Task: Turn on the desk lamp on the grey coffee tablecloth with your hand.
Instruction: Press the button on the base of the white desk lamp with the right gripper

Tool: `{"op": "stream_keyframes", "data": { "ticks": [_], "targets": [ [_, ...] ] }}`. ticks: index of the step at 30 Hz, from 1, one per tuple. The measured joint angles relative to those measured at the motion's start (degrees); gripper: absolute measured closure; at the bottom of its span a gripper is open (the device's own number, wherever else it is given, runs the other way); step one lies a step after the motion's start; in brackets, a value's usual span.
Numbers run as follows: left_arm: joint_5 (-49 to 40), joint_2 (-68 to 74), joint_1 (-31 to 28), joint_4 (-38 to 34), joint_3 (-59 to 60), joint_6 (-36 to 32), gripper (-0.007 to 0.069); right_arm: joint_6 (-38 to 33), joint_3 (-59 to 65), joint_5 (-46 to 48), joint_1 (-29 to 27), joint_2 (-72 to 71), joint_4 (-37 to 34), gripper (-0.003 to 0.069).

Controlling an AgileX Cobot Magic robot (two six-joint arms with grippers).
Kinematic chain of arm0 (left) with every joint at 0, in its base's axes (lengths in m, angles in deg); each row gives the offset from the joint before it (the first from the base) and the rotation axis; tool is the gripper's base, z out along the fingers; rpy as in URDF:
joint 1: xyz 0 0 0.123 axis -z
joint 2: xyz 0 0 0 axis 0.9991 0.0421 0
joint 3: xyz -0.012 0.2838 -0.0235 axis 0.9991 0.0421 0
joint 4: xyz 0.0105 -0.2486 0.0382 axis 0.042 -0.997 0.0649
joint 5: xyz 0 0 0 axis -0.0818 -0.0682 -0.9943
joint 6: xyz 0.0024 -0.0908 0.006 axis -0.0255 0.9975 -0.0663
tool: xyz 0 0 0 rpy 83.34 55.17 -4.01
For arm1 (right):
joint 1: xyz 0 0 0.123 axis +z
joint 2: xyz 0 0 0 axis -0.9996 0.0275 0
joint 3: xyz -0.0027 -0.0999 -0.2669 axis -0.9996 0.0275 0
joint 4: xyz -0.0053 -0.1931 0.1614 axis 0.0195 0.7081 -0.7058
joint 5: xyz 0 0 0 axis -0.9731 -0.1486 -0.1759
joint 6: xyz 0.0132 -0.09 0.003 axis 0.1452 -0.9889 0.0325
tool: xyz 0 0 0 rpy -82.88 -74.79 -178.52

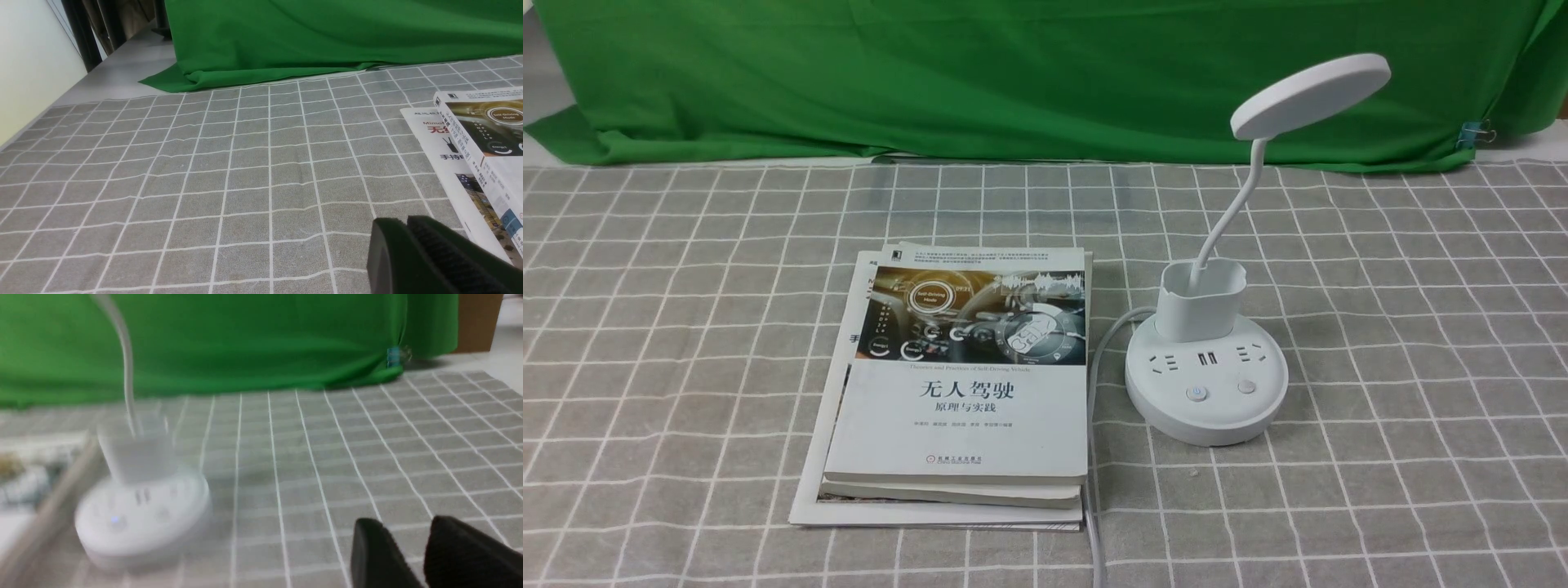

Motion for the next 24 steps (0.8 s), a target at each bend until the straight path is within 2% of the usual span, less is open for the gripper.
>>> {"op": "stream_keyframes", "data": {
  "ticks": [1, 2, 3, 5, 12, 14, 19, 24],
  "targets": [
    [0.00, 0.00, 0.00, 0.00, 0.00, -0.05, 0.0606, 4.72, 0.00, -1.55, 0.00, 0.00, -0.01, 0.0417],
    [0.00, 0.00, 0.00, 0.00, 0.00, -0.05, 0.0606, 4.72, 0.00, -1.86, 0.00, 0.00, -0.01, 0.0417],
    [0.00, 0.00, 0.00, 0.00, 0.00, -0.05, 0.0606, 10.92, 0.00, -4.14, 0.00, 0.00, -0.07, 0.0417],
    [0.00, 0.00, 0.00, 0.00, 0.00, -0.05, 0.0606, 16.91, 0.00, -6.78, 0.00, 0.00, -0.19, 0.0417],
    [0.00, 0.00, 0.00, 0.00, 0.00, -0.05, 0.0606, 23.37, 0.00, -11.04, 0.63, 0.00, -0.25, 0.0419],
    [0.00, 0.00, 0.00, 0.00, 0.00, -0.05, 0.0606, 21.99, -1.98, -6.34, 2.28, 1.58, -0.25, 0.0454],
    [0.00, 0.00, 0.00, 0.00, 0.00, -0.05, 0.0606, 6.94, -17.73, 10.21, 9.55, 16.94, -0.25, 0.0609],
    [0.00, 0.00, 0.00, 0.00, 0.00, -0.05, 0.0606, -2.09, -32.21, 25.12, 14.98, 37.29, -0.08, 0.0624]
  ]
}}
